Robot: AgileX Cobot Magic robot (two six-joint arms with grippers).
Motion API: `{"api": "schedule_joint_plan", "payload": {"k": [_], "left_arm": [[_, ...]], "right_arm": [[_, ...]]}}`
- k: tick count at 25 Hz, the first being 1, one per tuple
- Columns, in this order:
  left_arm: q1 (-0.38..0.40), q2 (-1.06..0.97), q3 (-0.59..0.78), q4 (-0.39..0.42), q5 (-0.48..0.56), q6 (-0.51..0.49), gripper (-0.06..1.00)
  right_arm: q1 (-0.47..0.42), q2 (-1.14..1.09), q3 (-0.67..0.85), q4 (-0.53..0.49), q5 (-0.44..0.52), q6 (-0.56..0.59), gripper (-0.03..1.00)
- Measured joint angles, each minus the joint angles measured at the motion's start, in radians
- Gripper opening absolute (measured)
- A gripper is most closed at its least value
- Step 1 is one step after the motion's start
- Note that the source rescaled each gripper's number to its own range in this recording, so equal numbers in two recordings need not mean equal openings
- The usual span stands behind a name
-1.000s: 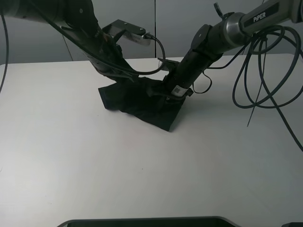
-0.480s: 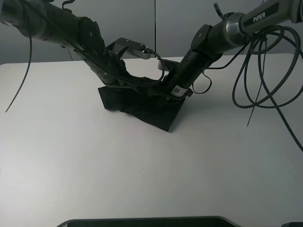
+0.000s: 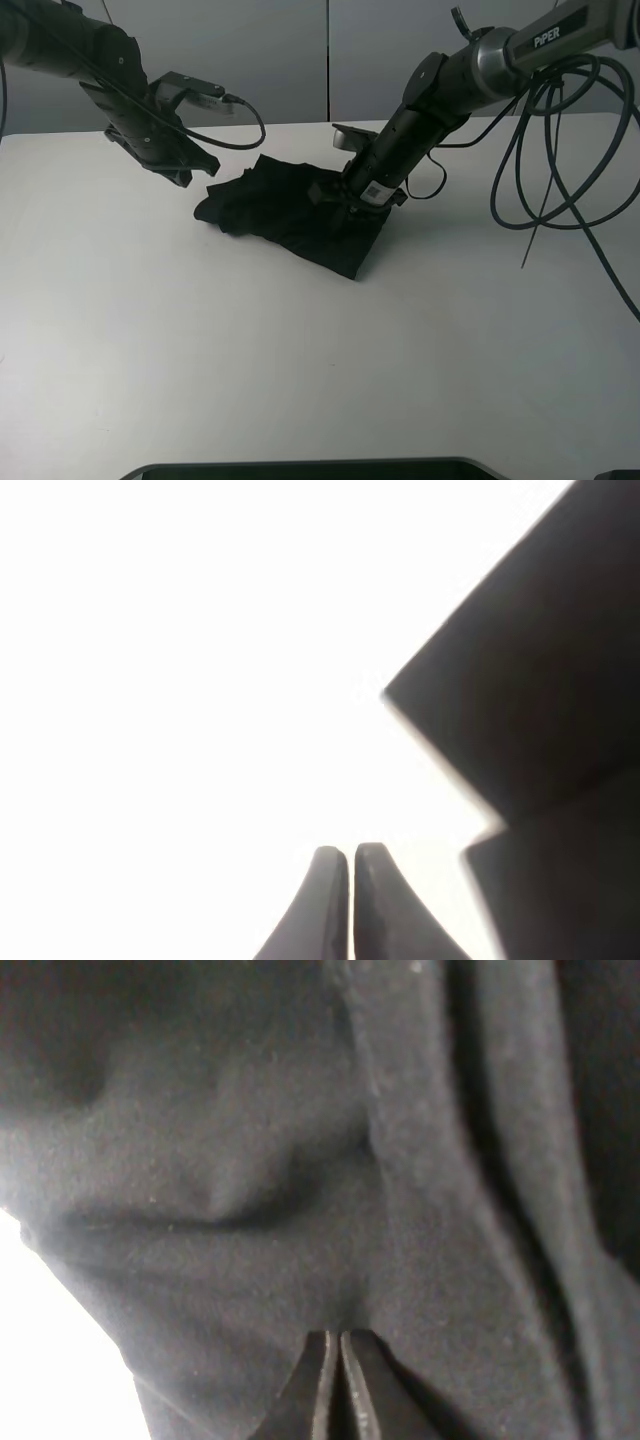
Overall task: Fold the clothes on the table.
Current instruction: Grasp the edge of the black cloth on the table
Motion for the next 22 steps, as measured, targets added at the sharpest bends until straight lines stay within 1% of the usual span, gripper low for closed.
{"api": "schedule_joint_plan", "payload": {"k": [2,4,7,9,13,17,18,20,22], "left_arm": [[-0.017,-0.043,0.0,-0.107,-0.031,0.067,0.0],[-0.038,-0.088,0.0,-0.208,-0.032,0.16,0.0],[-0.054,-0.126,0.0,-0.376,0.032,0.298,0.0],[-0.054,-0.126,0.0,-0.451,0.084,0.374,0.0],[-0.054,-0.107,0.0,-0.544,0.109,0.465,0.0],[-0.054,-0.046,0.0,-0.695,0.163,0.606,0.0],[-0.054,-0.024,0.0,-0.719,0.171,0.626,0.0],[-0.054,0.017,0.0,-0.751,0.167,0.641,0.0],[-0.054,0.053,0.0,-0.756,0.142,0.646,0.0]], "right_arm": [[0.0,0.0,0.0,0.0,0.0,0.0,0.0],[0.0,0.0,0.0,0.002,0.0,0.0,0.0],[0.0,0.0,0.0,0.005,0.002,-0.002,0.0],[0.0,0.0,0.0,0.008,0.004,-0.004,0.0],[0.0,0.0,0.001,0.011,0.004,-0.008,0.0],[0.0,0.0,0.001,0.013,0.006,-0.008,0.0],[0.0,0.0,0.001,0.013,0.006,-0.008,0.0],[0.0,0.0,0.001,0.015,0.006,-0.008,0.0],[0.0,0.0,0.002,0.017,0.008,-0.008,0.0]]}}
